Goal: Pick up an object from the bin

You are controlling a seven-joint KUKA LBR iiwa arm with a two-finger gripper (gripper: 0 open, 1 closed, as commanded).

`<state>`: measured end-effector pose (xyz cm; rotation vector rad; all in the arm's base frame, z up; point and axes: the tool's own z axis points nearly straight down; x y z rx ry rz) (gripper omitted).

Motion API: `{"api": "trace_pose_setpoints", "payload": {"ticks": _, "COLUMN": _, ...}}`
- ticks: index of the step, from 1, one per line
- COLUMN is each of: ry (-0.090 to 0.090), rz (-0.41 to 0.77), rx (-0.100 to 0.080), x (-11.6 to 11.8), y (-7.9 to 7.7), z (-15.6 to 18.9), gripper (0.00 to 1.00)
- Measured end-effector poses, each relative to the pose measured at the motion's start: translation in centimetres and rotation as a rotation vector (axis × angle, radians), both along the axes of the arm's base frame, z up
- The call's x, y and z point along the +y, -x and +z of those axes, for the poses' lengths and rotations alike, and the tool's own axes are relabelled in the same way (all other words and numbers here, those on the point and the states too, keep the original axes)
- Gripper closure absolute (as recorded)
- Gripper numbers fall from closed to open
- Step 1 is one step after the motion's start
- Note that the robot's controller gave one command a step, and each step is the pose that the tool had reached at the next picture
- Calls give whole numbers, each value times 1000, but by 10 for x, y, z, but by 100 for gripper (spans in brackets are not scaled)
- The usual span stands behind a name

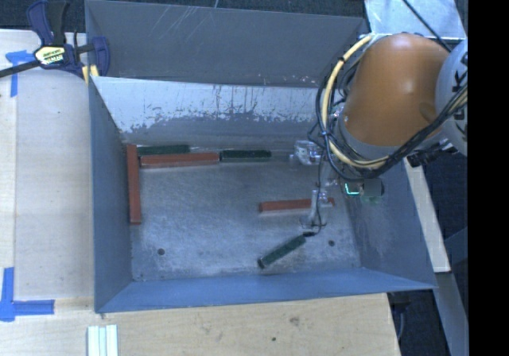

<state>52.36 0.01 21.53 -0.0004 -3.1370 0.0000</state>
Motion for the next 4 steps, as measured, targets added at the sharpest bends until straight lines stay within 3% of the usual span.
{"api": "trace_pose_setpoints", "payload": {"ticks": 1, "ry": 0, "rz": 0, "rx": -8, "x": 0, "y": -2, "z": 4, "gripper": 0}}
{"api": "trace_pose_setpoints", "payload": {"ticks": 3, "ry": 1, "rz": 26, "rx": -12, "x": -19, "y": -14, "z": -114, "gripper": 0}}
{"api": "trace_pose_setpoints", "payload": {"ticks": 4, "ry": 0, "rz": 37, "rx": -7, "x": -21, "y": -16, "z": -128, "gripper": 0}}
